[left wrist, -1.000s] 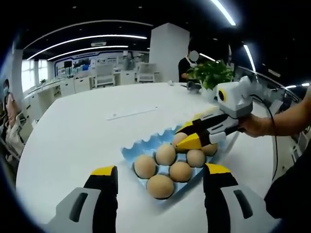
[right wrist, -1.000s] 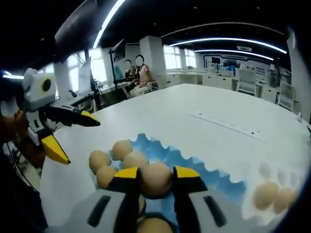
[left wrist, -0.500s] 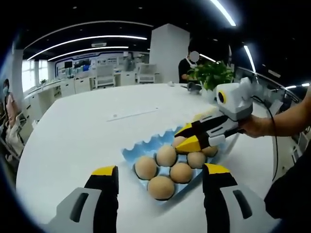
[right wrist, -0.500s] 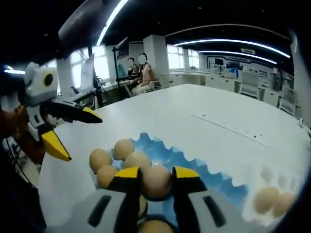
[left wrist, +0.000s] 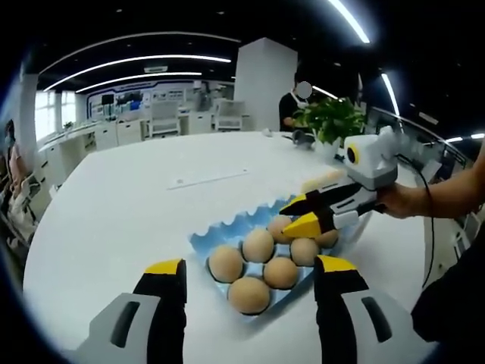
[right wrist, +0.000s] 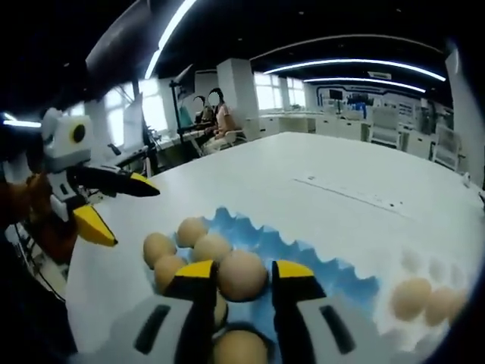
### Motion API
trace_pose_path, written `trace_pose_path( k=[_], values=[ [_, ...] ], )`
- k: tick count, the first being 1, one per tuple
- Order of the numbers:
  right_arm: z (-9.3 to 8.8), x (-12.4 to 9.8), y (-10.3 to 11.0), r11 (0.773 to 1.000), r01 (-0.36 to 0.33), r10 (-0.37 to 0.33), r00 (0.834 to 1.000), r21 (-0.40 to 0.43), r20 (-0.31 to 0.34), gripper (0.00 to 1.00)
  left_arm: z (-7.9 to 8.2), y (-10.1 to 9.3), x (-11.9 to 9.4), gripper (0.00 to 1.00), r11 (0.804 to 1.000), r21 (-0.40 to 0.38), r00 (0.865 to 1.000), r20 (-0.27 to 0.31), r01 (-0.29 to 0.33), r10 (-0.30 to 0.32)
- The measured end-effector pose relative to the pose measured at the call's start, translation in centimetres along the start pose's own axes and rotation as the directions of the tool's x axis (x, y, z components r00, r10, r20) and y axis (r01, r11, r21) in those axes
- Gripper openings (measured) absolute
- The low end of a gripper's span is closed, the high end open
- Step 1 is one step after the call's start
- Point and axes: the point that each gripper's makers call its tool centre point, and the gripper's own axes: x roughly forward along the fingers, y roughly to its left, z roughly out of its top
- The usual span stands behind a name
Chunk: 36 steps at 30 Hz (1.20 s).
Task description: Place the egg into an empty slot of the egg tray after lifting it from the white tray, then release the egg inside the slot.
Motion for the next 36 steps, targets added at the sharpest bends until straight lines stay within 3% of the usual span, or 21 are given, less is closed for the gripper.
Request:
trace_pose_path(
  k=[6, 12, 16, 19, 24, 29, 31, 34, 36],
  values=[
    [0.1, -2.3, -1.4, 0.996, 0.054, -0.058, 0.997, 0.066, 0.053, 0.30, 0.2, -0.2, 0.1, 0.68, 1.000, 0.010, 1.000, 0.001, 0.006, -0.006],
    [-0.6, -4.6, -3.1, 0.988, 0.111, -0.119, 0.991, 0.108, 0.064, 0.30, 0.2, -0.3, 0.1, 0.67, 1.000, 0.009, 1.000, 0.000, 0.012, -0.012],
    [-1.1, -7.1, -5.7, 0.966, 0.210, -0.225, 0.970, 0.154, 0.088, 0.29, 0.1, -0.5, 0.1, 0.67, 1.000, 0.010, 1.000, -0.001, 0.015, -0.015],
    [-1.8, -9.0, -7.5, 0.936, 0.246, -0.277, 0.956, 0.251, 0.098, 0.29, 0.1, -0.6, 0.2, 0.67, 1.000, 0.013, 1.000, -0.003, 0.018, -0.018],
    [-2.9, -11.5, -9.7, 0.907, 0.313, -0.349, 0.933, 0.282, 0.086, 0.29, 0.3, -0.7, 0.3, 0.68, 1.000, 0.014, 1.000, 0.000, 0.019, -0.019],
    [-3.2, -14.5, -13.2, 0.839, 0.437, -0.488, 0.867, 0.325, 0.095, 0.29, 0.2, -0.6, 0.2, 0.68, 1.000, 0.012, 1.000, -0.003, 0.016, -0.016],
    [-3.4, -15.9, -14.7, 0.802, 0.495, -0.551, 0.830, 0.335, 0.092, 0.29, 0.2, -0.6, 0.2, 0.68, 1.000, 0.017, 1.000, -0.003, 0.015, -0.015],
    [-3.7, -17.6, -16.4, 0.767, 0.572, -0.617, 0.782, 0.289, 0.088, 0.29, 0.2, -0.4, 0.1, 0.68, 1.000, 0.009, 1.000, 0.000, 0.006, -0.006],
    [-4.1, -17.8, -16.8, 0.758, 0.582, -0.625, 0.777, 0.295, 0.074, 0.29, 0.2, -0.4, 0.1, 0.68, 1.000, 0.012, 1.000, 0.000, 0.005, -0.005]
  ],
)
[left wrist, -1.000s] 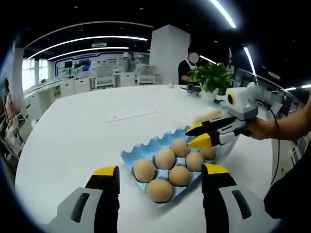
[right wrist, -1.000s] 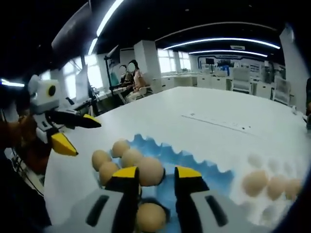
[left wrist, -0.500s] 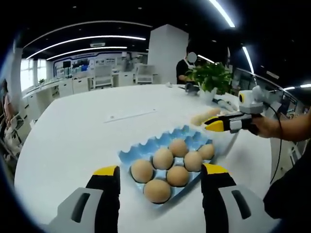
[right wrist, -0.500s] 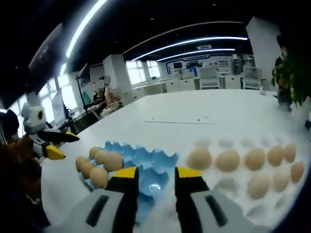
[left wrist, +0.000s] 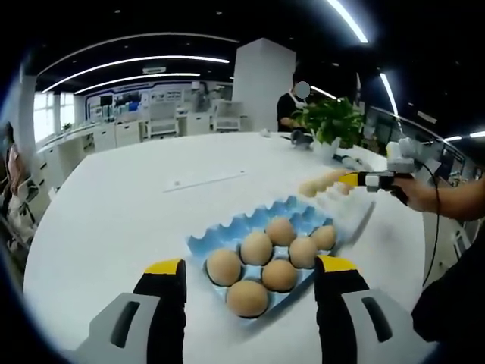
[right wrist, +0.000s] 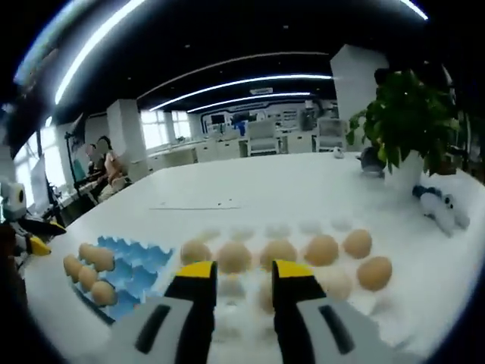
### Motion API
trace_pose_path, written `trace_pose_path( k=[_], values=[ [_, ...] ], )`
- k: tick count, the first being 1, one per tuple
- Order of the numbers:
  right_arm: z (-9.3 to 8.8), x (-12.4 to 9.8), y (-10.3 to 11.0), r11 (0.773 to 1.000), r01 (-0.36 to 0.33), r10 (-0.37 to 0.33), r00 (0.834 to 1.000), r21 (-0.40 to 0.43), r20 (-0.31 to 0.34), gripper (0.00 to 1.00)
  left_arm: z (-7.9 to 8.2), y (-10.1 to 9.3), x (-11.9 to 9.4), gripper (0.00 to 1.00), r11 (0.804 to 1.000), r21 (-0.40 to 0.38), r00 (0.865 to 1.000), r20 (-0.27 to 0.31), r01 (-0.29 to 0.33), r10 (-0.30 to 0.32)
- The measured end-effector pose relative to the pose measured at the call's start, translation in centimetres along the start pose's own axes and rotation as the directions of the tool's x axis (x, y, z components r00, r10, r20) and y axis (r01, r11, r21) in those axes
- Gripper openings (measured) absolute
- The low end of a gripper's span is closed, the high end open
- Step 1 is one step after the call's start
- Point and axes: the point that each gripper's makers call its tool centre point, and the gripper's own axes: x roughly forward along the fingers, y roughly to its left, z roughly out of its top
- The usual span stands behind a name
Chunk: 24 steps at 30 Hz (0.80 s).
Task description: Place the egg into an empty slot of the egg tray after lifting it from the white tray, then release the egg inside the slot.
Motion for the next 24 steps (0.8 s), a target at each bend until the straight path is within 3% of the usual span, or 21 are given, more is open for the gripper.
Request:
trace_pose_path(
  k=[8, 14, 24],
  values=[
    [-1.4, 0.7, -1.2, 0.999, 0.027, -0.029, 0.998, -0.027, -0.047, 0.29, 0.1, 0.0, -0.1, 0.67, 1.000, 0.000, 1.000, 0.007, -0.001, 0.001],
    [-3.1, 1.3, -1.8, 0.991, 0.036, -0.051, 0.992, -0.126, -0.117, 0.28, 0.0, 0.2, -0.3, 0.66, 1.000, 0.001, 1.000, 0.004, -0.007, 0.007],
    [-3.0, 1.6, -2.0, 0.993, 0.010, -0.022, 0.995, -0.121, -0.101, 0.25, 0.1, 0.4, -0.3, 0.66, 1.000, 0.003, 1.000, 0.006, -0.011, 0.011]
  ],
)
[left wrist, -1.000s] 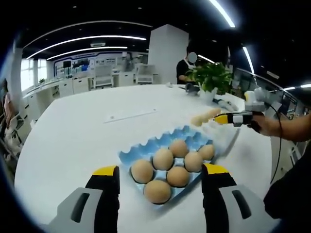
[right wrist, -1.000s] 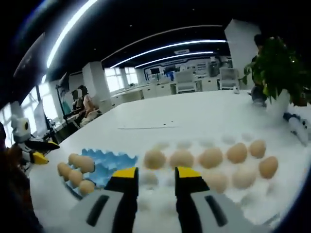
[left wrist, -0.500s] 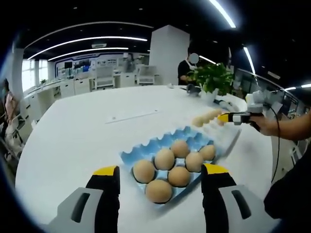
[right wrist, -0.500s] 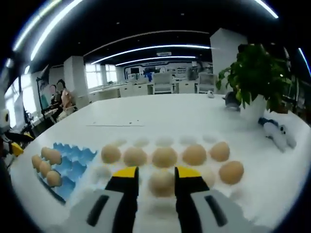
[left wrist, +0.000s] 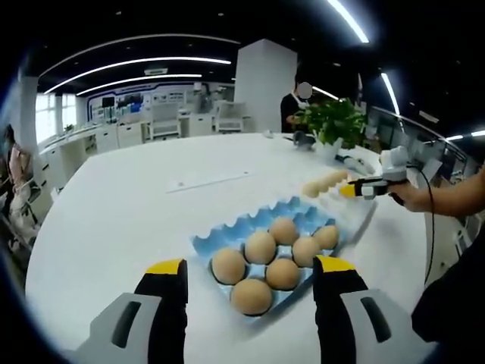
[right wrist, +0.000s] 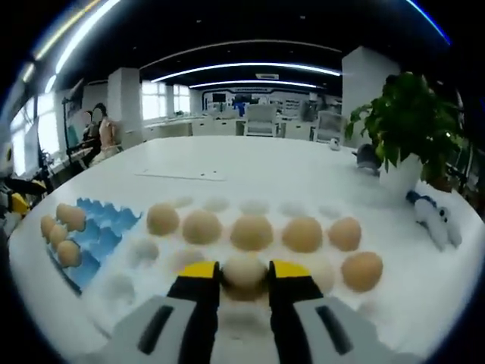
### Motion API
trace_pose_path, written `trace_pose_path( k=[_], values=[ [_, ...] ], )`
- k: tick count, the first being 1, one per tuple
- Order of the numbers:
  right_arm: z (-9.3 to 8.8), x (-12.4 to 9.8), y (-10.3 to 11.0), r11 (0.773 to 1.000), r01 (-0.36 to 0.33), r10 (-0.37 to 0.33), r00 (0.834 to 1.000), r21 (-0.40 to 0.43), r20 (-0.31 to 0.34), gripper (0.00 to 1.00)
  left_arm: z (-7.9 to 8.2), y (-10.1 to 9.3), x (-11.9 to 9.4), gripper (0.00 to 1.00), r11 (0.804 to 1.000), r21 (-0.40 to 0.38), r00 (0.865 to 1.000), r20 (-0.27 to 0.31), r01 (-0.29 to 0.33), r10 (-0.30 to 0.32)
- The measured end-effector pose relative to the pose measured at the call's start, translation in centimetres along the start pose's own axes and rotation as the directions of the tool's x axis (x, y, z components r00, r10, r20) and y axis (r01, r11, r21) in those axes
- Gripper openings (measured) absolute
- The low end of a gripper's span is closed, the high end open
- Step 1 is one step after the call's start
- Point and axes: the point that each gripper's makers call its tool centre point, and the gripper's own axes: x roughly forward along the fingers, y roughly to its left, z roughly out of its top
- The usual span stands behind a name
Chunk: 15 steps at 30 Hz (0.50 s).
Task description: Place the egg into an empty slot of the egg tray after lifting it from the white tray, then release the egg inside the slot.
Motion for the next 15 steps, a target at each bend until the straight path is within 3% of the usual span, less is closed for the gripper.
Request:
trace_pose_path(
  k=[7, 15],
  values=[
    [0.2, -0.2, 0.0, 1.000, 0.002, -0.002, 1.000, -0.011, -0.001, 0.24, 0.0, 0.0, 0.0, 0.67, 1.000, -0.002, 1.000, -0.003, -0.001, 0.001],
    [1.9, -1.6, 0.9, 1.000, -0.016, 0.016, 0.999, 0.012, 0.034, 0.24, -0.5, 0.1, 0.0, 0.74, 1.000, -0.024, 1.000, -0.023, -0.007, 0.007]
  ],
)
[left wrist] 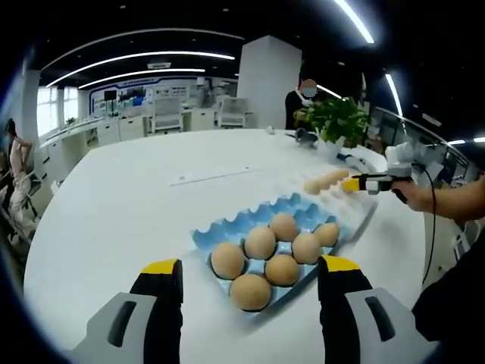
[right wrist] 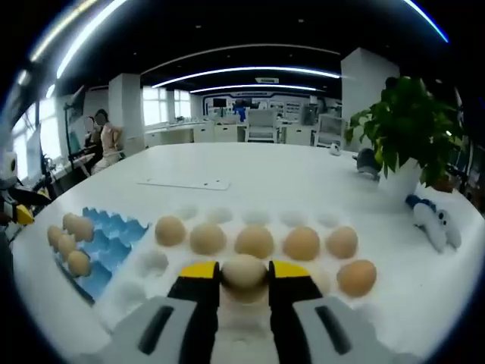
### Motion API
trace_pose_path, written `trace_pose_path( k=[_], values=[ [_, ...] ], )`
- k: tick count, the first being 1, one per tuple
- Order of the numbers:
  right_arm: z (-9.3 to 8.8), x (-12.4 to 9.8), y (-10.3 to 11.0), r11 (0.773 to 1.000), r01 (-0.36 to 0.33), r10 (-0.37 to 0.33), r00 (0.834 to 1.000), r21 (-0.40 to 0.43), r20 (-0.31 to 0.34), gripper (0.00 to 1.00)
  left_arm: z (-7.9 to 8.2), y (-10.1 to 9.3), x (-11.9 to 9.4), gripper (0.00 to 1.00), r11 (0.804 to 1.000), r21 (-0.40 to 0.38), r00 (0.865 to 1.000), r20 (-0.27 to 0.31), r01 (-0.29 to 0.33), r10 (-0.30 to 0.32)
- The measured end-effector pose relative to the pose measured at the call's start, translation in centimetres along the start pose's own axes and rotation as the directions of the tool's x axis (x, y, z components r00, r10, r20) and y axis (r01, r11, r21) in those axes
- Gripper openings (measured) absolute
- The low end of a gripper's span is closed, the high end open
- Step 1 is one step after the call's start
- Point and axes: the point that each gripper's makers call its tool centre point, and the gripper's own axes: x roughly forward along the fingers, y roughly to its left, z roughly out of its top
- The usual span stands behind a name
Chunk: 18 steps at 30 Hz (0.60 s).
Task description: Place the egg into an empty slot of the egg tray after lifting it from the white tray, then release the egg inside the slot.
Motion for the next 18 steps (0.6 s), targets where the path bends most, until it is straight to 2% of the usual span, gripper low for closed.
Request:
trace_pose_path(
  k=[11, 15, 18],
  values=[
    [0.7, -0.6, 0.9, 1.000, -0.024, 0.024, 1.000, -0.005, 0.009, 0.24, 0.2, -0.4, 0.1, 0.72, 1.000, -0.001, 1.000, 0.003, 0.013, -0.013],
    [1.3, -0.8, 1.6, 0.999, -0.036, 0.036, 0.999, -0.010, 0.020, 0.24, 0.2, -0.2, 0.1, 0.77, 1.000, -0.008, 1.000, 0.001, -0.001, 0.001],
    [1.8, -0.9, 2.4, 0.998, -0.055, 0.056, 0.998, -0.020, 0.029, 0.24, 0.2, -0.2, 0.1, 0.76, 1.000, -0.006, 1.000, 0.000, 0.000, 0.000]
  ],
)
